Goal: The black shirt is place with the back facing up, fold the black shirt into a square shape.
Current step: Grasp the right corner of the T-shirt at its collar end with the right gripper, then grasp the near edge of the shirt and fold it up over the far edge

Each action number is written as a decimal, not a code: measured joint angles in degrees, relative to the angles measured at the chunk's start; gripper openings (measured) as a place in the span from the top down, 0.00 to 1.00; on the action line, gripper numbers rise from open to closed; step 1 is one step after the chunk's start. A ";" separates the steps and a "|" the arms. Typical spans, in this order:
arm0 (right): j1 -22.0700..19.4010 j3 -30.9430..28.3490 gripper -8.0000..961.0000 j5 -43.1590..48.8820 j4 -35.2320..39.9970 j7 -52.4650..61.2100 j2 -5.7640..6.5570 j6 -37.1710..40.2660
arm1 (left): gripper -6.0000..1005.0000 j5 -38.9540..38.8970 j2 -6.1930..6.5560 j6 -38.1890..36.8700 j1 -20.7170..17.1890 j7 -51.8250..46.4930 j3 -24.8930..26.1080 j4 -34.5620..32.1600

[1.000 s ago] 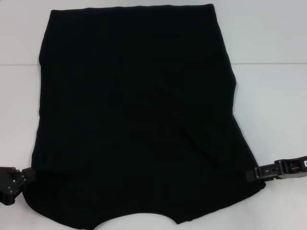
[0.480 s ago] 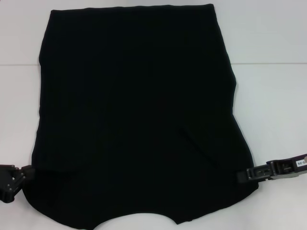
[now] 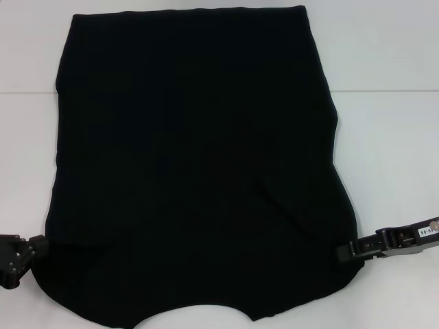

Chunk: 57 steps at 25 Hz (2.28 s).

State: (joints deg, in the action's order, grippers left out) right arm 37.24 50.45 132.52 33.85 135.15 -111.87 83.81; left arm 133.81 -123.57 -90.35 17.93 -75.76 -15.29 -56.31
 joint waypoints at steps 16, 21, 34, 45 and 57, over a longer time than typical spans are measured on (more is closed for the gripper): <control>0.13 -0.09 0.71 0.73 0.08 1.55 0.09 -0.02 | 0.97 -0.27 0.00 0.09 0.00 0.28 0.00 0.07; -0.18 -0.31 0.86 0.73 0.11 0.92 0.05 -0.12 | 0.97 -0.73 -0.07 0.09 0.00 0.76 0.00 0.06; -5.91 -8.57 0.92 0.28 0.26 -7.69 0.55 4.02 | 0.97 -0.64 -0.01 -7.99 -1.17 -4.25 4.61 -0.46; -12.83 -14.35 0.92 0.55 1.79 -17.26 1.14 11.87 | 0.97 -0.68 0.00 -17.51 -4.42 -4.12 10.40 -0.15; -20.57 -18.49 0.92 1.04 1.98 -25.58 2.24 18.70 | 0.97 -0.35 -0.40 -22.46 -7.46 -4.08 12.06 0.16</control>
State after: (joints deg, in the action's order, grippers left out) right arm 16.67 31.96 133.55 35.84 109.57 -109.62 102.51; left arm 133.47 -123.97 -112.82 10.47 -79.84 -3.23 -56.15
